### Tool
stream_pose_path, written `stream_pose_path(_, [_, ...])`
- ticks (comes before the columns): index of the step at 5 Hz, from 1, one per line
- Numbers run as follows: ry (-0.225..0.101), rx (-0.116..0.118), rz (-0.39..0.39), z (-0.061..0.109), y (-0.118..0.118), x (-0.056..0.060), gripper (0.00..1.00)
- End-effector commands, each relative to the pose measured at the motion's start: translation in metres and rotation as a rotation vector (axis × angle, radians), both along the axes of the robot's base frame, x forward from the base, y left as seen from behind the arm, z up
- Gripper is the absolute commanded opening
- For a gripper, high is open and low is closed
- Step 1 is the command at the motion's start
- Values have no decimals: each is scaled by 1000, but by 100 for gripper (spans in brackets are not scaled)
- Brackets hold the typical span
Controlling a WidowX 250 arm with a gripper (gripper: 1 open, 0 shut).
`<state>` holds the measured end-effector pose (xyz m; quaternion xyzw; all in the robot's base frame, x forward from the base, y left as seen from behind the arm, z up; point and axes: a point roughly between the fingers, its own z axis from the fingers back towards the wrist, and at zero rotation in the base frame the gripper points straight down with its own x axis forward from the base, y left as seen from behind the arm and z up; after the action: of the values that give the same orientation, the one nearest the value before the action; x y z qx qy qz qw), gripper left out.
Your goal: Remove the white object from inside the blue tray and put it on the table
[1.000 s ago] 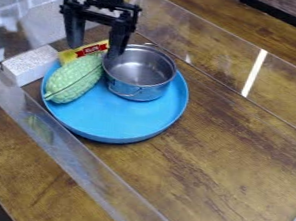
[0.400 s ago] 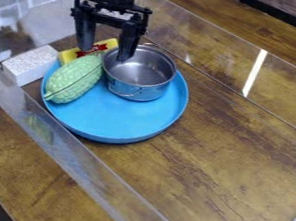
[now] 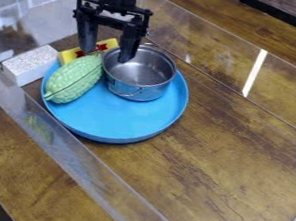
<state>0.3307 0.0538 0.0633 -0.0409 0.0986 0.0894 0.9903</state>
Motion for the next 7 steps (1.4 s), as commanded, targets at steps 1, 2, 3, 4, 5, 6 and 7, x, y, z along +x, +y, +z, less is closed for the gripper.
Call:
stream_pose_path(1, [-62,8,-17,16,0,10,100])
stream_pose_path(2, [-60,5,-21,14,1,11,100])
stream_pose_path(3, [-60,2,-26,12,2,12,100])
stream_pose_path(4, [-56,1,-31,10,4,13,100])
stream_pose_path(5, [-52,-1,-35,8,5,14,100])
stream_pose_path(6, [-51,1,-39,5,6,15,100])
stream_pose_path(7, [-54,3,-41,4,8,17,100])
